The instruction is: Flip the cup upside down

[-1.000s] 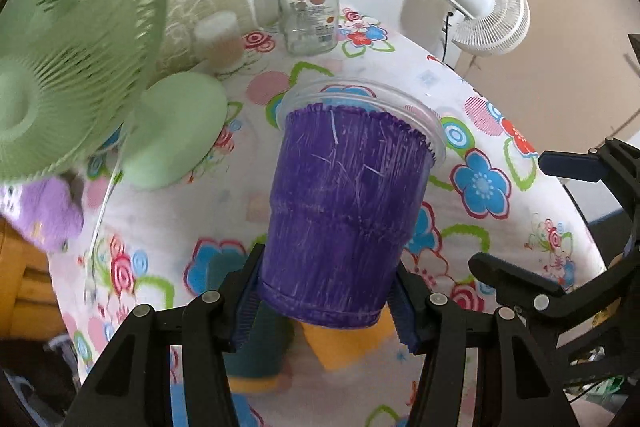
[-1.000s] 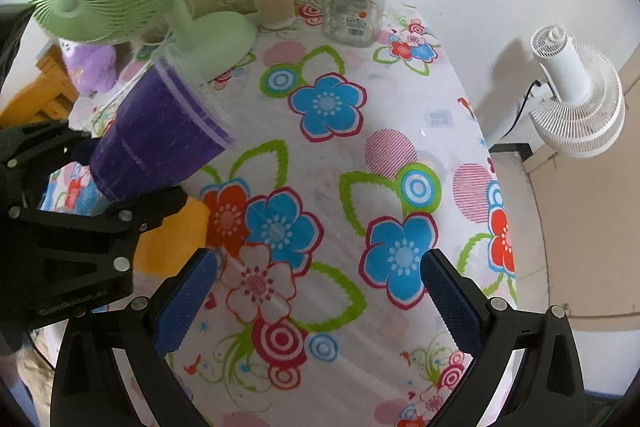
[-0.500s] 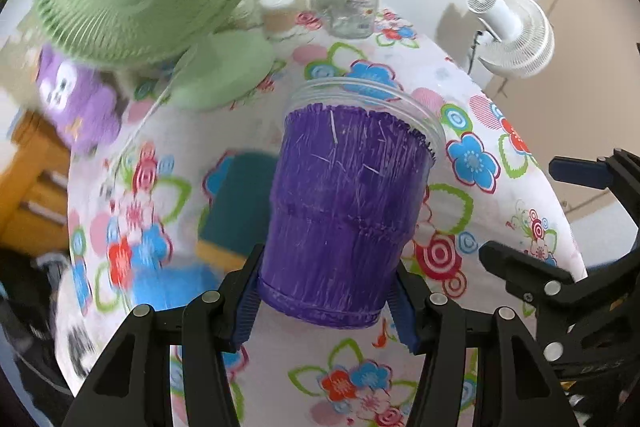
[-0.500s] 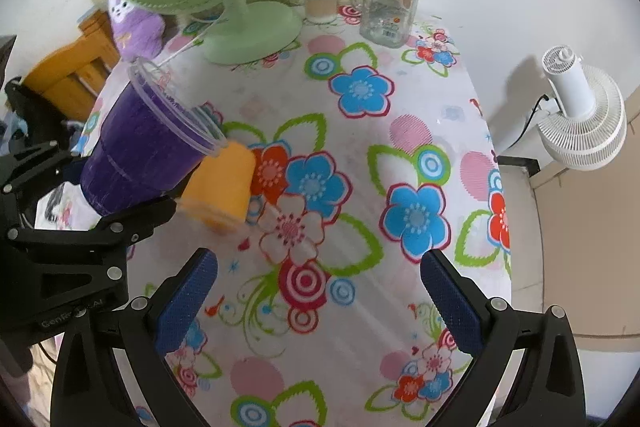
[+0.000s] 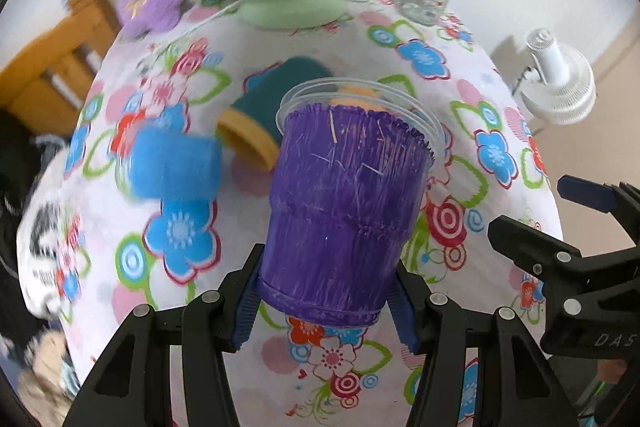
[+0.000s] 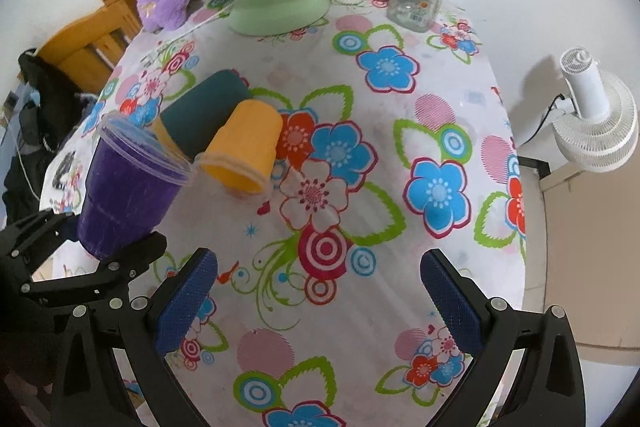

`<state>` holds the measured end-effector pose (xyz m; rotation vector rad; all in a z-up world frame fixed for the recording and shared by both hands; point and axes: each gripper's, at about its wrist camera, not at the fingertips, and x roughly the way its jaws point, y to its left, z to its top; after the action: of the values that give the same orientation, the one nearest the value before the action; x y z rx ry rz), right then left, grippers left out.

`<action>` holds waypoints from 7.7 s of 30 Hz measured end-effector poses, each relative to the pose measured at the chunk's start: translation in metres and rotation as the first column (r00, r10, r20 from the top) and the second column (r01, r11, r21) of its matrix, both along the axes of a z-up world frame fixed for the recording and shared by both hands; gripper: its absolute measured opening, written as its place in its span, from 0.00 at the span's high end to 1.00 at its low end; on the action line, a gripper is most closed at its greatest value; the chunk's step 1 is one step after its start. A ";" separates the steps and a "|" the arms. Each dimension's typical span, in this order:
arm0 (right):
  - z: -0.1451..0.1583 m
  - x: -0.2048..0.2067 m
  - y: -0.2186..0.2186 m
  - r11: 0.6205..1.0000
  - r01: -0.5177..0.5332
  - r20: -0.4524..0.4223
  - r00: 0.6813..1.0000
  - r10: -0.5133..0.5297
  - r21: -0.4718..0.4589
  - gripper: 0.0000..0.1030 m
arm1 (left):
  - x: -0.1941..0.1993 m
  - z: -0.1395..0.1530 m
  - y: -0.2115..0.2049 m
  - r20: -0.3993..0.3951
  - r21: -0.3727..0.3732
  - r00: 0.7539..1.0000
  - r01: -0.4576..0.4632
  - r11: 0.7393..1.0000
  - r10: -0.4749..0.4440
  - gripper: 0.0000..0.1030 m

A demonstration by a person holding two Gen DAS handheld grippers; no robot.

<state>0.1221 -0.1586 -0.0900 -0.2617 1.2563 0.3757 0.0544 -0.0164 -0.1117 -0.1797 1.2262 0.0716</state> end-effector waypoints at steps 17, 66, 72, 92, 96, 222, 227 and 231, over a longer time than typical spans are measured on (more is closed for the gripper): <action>-0.043 -0.002 0.005 0.994 -0.080 -0.044 0.996 0.077 -0.069 0.00 | -0.018 -0.062 -0.014 -0.056 -0.079 0.987 -0.154 0.985 0.150 0.46; -0.020 -0.117 -0.009 0.919 0.339 0.233 0.895 -0.381 0.201 0.00 | -0.063 -0.032 0.007 -0.070 0.039 0.897 0.440 0.897 -0.437 0.16; -0.028 -0.135 0.010 0.916 0.357 0.283 0.873 -0.397 0.186 0.01 | -0.064 -0.037 0.017 -0.071 0.052 0.861 0.508 0.860 -0.504 0.15; -0.080 -0.161 0.041 0.903 0.358 0.448 0.785 -0.428 0.236 0.16 | -0.068 -0.070 0.041 -0.009 0.029 0.860 0.510 0.859 -0.510 0.15; -0.087 -0.160 0.041 0.900 0.361 0.451 0.779 -0.436 0.245 0.18 | -0.070 -0.073 0.044 -0.001 0.020 0.864 0.503 0.864 -0.503 0.14; 0.093 -0.103 0.010 0.995 -0.027 0.218 0.976 0.006 0.092 0.14 | -0.081 0.073 0.023 0.037 -0.042 0.998 -0.056 0.998 0.058 0.08; 0.112 -0.114 0.001 0.989 0.042 0.252 0.965 -0.076 0.139 0.08 | -0.091 0.092 0.012 0.070 0.002 0.995 -0.073 0.997 0.073 0.08; 0.122 -0.127 -0.001 0.989 0.084 0.272 0.956 -0.115 0.121 0.08 | -0.105 0.110 0.003 0.112 0.044 0.991 -0.077 0.996 0.072 0.05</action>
<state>-0.0050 -0.1597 0.0320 -0.1516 0.9650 0.3067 -0.0506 -0.0134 -0.0018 -0.1849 1.1063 0.1545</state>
